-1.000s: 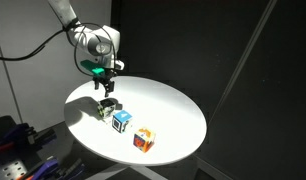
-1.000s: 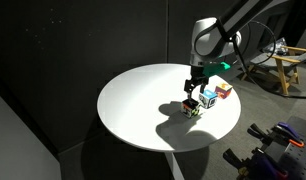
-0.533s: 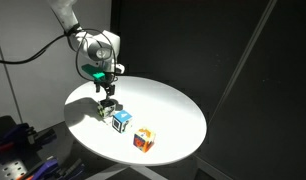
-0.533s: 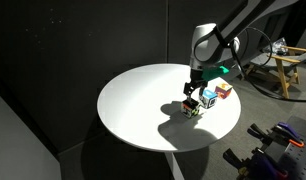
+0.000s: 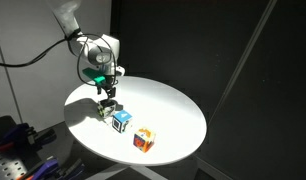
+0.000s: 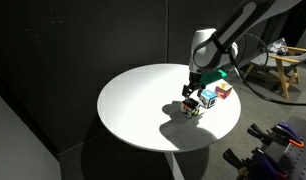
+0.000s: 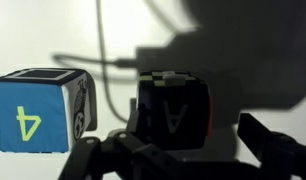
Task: Turn the plushy cube on the left in an anticlockwise direction
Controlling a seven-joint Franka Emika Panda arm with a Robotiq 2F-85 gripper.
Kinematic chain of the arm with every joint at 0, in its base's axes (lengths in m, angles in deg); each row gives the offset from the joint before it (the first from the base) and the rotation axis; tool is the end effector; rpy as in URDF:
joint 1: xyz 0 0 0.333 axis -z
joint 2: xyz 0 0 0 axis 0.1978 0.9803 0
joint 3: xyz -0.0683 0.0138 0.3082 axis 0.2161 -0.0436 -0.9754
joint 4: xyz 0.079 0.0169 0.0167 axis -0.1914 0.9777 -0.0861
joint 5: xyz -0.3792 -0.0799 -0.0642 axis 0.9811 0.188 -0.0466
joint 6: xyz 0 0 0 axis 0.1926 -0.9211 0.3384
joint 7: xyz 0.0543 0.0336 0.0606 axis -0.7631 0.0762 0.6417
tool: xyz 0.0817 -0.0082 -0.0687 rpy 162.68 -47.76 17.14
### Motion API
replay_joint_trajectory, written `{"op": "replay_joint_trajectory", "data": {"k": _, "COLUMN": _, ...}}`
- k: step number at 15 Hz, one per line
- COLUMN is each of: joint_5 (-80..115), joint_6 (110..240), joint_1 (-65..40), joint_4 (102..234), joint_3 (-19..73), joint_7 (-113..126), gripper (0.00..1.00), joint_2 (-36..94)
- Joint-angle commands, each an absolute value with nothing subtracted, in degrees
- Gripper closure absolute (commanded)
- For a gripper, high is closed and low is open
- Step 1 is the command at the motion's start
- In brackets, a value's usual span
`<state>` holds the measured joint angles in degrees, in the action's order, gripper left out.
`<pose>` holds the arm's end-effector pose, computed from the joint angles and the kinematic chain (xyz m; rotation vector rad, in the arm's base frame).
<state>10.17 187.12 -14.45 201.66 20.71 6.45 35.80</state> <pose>0.5489 0.0502 0.1937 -3.0841 0.0923 0.0671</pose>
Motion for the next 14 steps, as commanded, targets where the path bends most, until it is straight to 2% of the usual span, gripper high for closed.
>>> {"op": "replay_joint_trajectory", "data": {"k": 1, "joint_5": 10.49, "joint_6": 188.52, "joint_1": -14.47, "joint_4": 200.23, "joint_3": 20.69, "joint_7": 6.72, "gripper": 0.0, "joint_2": 37.38}}
{"op": "replay_joint_trajectory", "data": {"k": 14, "joint_5": 11.27, "joint_6": 190.28, "joint_1": -14.73, "joint_4": 198.57, "joint_3": 21.52, "joint_7": 6.29, "gripper": 0.0, "joint_2": 40.86}}
